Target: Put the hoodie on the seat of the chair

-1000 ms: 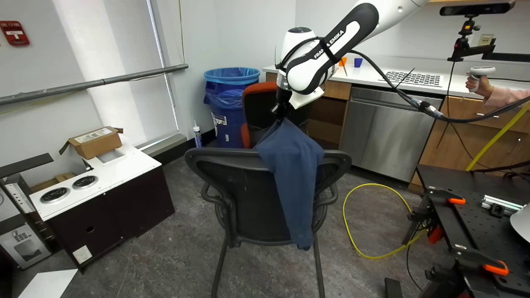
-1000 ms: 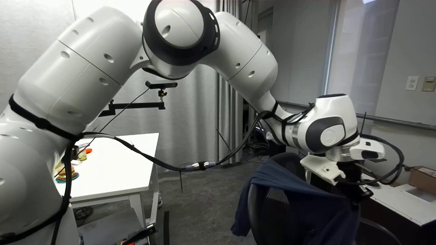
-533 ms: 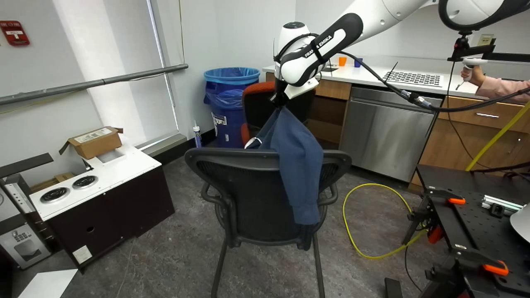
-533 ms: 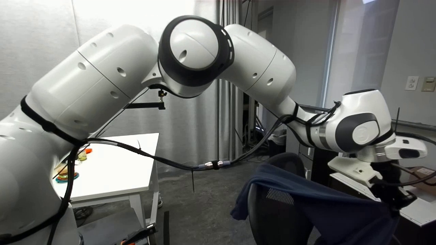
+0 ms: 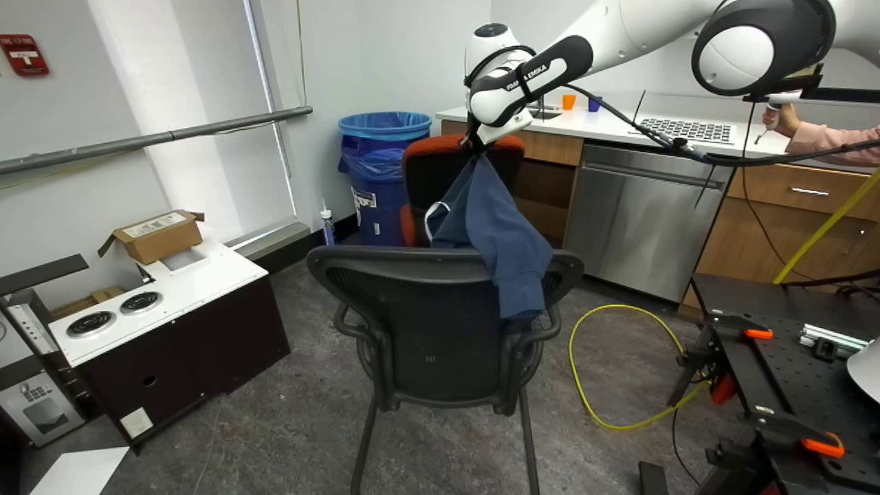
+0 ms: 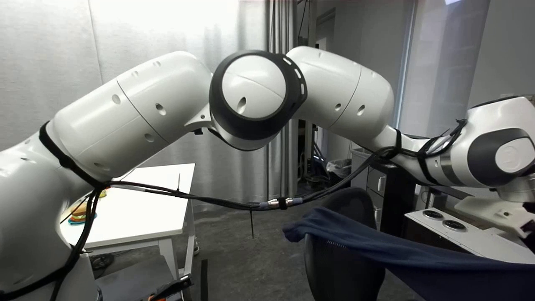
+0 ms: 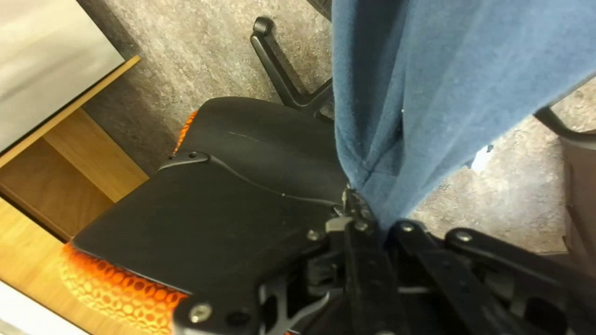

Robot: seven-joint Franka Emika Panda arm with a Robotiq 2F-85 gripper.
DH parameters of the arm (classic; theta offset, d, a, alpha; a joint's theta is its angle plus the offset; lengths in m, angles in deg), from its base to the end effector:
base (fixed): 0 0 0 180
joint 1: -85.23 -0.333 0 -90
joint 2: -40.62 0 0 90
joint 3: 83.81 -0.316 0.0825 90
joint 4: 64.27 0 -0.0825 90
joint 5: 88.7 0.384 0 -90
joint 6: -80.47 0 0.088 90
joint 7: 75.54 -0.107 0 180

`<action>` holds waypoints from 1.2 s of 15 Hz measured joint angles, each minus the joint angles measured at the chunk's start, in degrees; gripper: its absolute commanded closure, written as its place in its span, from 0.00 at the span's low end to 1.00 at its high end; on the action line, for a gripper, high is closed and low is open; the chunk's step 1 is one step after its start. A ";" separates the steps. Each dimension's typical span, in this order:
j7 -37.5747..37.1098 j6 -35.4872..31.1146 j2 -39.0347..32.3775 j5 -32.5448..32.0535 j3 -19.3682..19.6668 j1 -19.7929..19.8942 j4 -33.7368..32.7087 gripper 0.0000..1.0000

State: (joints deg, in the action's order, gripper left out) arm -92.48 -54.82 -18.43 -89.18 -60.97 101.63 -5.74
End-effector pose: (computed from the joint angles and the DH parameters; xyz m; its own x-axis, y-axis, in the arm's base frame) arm 0.7026 -0.4057 0.2780 0.7139 -0.5727 0.4029 -0.6851 -0.6903 0.2327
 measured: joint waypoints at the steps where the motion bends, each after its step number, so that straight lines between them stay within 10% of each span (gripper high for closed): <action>1: -0.21 1.14 -1.14 0.00 0.39 0.55 -2.08 0.99; 18: -2.95 11.59 -10.84 -3.14 0.34 6.72 -22.93 0.99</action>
State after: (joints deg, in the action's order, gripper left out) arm -95.43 -43.23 -29.27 -92.32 -60.63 108.35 -28.66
